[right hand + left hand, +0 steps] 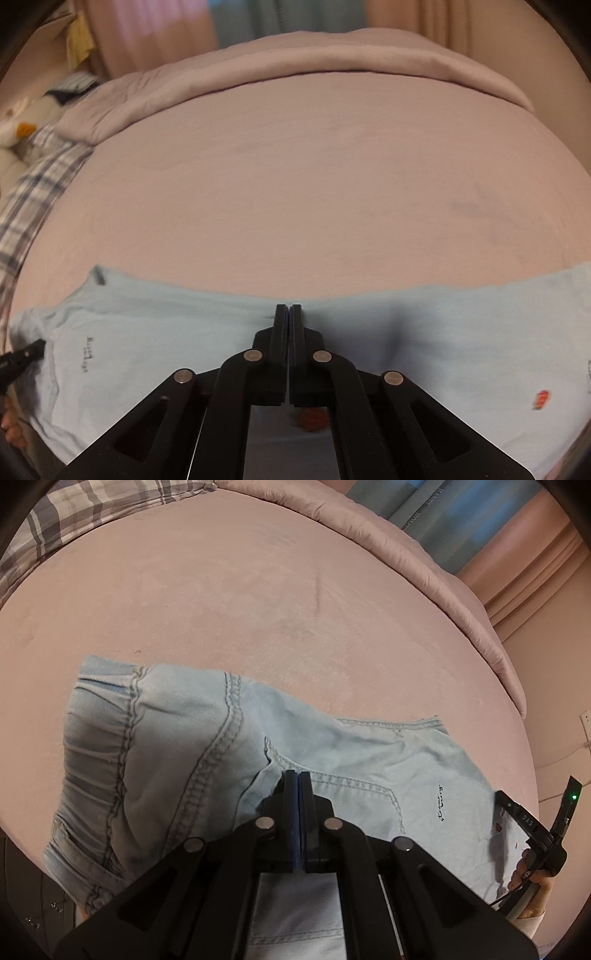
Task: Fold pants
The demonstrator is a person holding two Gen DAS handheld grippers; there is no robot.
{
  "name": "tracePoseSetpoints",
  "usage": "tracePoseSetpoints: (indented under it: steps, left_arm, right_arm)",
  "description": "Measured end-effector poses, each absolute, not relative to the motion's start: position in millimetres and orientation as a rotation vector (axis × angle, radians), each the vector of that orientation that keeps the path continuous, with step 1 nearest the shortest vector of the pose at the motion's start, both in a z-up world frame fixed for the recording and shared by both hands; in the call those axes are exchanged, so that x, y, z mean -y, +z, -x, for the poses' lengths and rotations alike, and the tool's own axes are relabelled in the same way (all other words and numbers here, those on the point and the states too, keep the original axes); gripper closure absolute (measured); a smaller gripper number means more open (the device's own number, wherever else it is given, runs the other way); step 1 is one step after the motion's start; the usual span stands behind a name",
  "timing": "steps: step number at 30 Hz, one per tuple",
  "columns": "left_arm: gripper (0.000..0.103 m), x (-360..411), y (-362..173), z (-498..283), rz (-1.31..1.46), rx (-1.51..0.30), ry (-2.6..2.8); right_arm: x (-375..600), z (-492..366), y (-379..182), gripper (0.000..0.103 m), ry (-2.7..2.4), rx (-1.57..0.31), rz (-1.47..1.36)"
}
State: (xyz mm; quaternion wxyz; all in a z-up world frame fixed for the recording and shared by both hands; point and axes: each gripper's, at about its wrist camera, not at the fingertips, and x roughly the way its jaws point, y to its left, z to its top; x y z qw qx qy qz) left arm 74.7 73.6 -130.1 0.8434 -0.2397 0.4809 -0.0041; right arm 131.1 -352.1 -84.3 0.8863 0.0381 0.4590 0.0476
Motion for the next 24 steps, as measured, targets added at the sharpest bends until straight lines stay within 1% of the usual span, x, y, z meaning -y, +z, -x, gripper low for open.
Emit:
tracePoseSetpoints:
  steps: [4, 10, 13, 15, 20, 24]
  left_arm:
    - [0.100, -69, -129, -75, 0.488, -1.017, 0.016]
    - [0.100, -58, -120, -76, 0.441, -1.029, 0.059]
    - [0.094, -47, -107, -69, 0.441, -1.017, 0.031]
    - [0.084, -36, -100, -63, 0.447, -1.007, -0.017]
    - [0.083, 0, -90, -50, 0.422, -0.991, -0.145]
    - [0.083, 22, -108, -51, 0.382, -1.060, -0.190]
  right_arm:
    - [377, -129, -83, 0.103, -0.076, -0.918, -0.025]
    - [414, -124, -80, 0.103, -0.119, -0.908, -0.134]
    - [420, -117, -72, 0.103, -0.147, -0.902, -0.169]
    - [422, -106, -63, 0.103, -0.148, -0.880, -0.185]
    - [425, -77, -58, 0.103, -0.084, -0.890, -0.185]
    - [439, -55, -77, 0.103, -0.079, -0.955, -0.140]
